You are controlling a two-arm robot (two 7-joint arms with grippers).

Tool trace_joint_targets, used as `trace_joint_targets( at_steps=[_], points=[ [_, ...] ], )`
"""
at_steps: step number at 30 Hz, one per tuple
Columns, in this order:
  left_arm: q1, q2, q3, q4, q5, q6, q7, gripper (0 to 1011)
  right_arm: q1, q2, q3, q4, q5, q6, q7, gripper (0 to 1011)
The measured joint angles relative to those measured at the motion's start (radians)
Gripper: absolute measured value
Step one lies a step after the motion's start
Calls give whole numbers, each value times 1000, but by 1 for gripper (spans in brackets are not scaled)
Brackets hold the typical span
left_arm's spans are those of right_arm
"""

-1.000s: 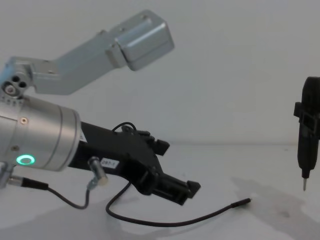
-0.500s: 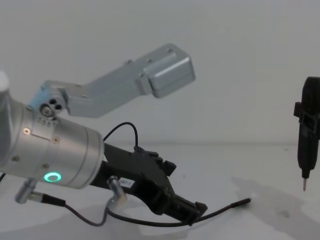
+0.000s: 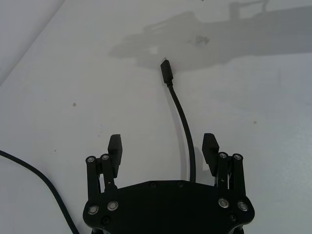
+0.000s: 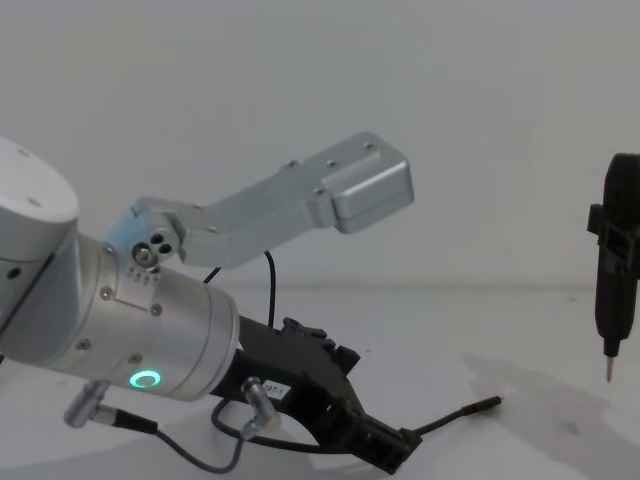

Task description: Pick up the data cable with the one hand.

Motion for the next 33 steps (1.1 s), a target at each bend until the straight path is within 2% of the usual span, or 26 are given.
trace_joint_targets(
  at_steps=[11, 23, 27, 33],
  points=[
    [-8, -31, 7, 35, 24, 13, 15, 1002, 0, 0, 0, 0, 0, 0, 0, 268],
    [-6, -34, 2, 35, 33, 13, 11, 997, 0, 0, 0, 0, 0, 0, 0, 268],
    [-4, -34, 0, 33, 35, 14, 8, 929, 0, 0, 0, 0, 0, 0, 0, 268],
    [-2, -34, -3, 31, 36, 14, 6, 771, 0, 0, 0, 0, 0, 0, 0, 268]
  ],
)
